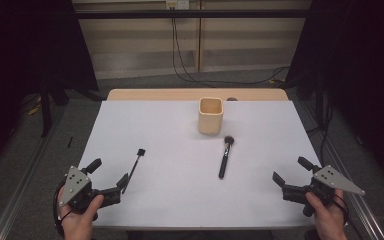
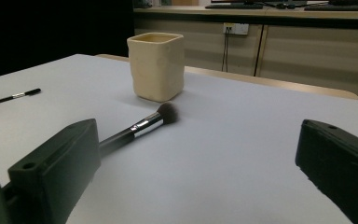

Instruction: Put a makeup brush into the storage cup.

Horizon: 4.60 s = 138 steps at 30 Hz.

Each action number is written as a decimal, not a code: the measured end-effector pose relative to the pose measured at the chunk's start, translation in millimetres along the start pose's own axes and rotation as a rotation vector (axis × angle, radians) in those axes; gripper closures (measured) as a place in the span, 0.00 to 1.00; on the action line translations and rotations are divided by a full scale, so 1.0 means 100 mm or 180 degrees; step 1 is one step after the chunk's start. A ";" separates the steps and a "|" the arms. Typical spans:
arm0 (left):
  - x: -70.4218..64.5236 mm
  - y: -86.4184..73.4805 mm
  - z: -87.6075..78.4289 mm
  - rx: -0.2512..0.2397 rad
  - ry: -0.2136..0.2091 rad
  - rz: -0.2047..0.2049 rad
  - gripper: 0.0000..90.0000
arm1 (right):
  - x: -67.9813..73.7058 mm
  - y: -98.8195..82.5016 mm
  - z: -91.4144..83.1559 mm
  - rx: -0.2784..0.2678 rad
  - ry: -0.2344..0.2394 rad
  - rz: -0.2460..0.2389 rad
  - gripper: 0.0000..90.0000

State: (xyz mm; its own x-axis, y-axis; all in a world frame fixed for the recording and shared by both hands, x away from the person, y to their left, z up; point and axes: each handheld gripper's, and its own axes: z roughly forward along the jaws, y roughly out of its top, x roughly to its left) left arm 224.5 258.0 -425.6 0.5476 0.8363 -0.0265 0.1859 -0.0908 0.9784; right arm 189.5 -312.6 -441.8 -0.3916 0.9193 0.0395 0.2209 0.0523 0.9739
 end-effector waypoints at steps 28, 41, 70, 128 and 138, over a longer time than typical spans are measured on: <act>-0.14 0.18 0.19 0.0012 -0.0071 0.0087 0.03 | -0.03 -0.01 0.03 0.0005 0.0011 0.0062 0.00; -0.06 0.38 0.41 0.0079 -0.0107 0.0156 0.03 | -0.04 -0.01 0.07 0.0019 0.0034 0.0077 0.00; 0.18 0.56 1.05 0.0166 -0.0068 0.0038 0.03 | 0.00 -0.01 0.06 0.0031 0.0078 0.0048 0.00; 0.32 0.50 1.16 0.3108 -0.0396 -0.0175 0.08 | 0.02 -0.02 0.10 0.0147 0.0106 -0.0023 0.00; 0.31 0.40 1.23 0.3523 -0.0174 -0.0183 0.09 | 0.03 -0.03 0.11 0.0179 0.0110 -0.0020 0.00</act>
State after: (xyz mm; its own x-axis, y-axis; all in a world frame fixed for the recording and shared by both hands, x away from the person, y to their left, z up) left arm 348.8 213.6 -412.3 0.5448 0.8324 -0.1016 0.8234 -0.5081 0.2526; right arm 197.4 -306.2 -446.9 -0.4236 0.9049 0.0420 0.2678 0.0808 0.9601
